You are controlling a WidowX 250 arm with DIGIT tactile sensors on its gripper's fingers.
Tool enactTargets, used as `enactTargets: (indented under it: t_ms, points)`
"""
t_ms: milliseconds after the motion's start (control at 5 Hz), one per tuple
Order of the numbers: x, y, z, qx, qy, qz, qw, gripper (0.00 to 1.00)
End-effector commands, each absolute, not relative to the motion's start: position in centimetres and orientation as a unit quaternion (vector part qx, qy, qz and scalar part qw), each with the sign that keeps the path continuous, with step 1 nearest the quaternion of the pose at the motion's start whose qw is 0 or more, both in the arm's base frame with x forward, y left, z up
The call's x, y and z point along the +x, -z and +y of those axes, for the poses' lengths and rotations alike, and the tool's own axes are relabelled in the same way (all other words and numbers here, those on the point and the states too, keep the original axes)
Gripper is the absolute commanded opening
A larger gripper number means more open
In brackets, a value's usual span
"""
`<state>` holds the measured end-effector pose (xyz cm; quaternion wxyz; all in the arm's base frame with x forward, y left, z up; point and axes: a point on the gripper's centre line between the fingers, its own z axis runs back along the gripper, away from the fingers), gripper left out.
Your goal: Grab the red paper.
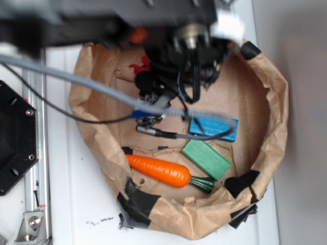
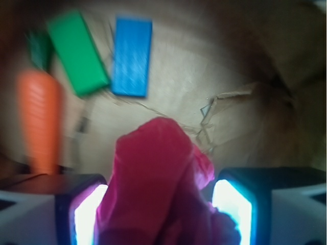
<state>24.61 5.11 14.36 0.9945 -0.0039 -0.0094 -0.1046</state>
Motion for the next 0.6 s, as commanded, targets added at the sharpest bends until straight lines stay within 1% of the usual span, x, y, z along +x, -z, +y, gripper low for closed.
enactTargets:
  t_ms: [0, 200, 400]
  points:
    - [25.32, -18.45, 2.96, -0.041, -0.077, -0.048, 0.995, 0.0]
    - [25.95, -18.12, 2.7, -0.042, -0.084, -0.043, 0.995, 0.0]
    - [25.82, -17.83, 2.84, -0.038, -0.093, -0.029, 0.995, 0.0]
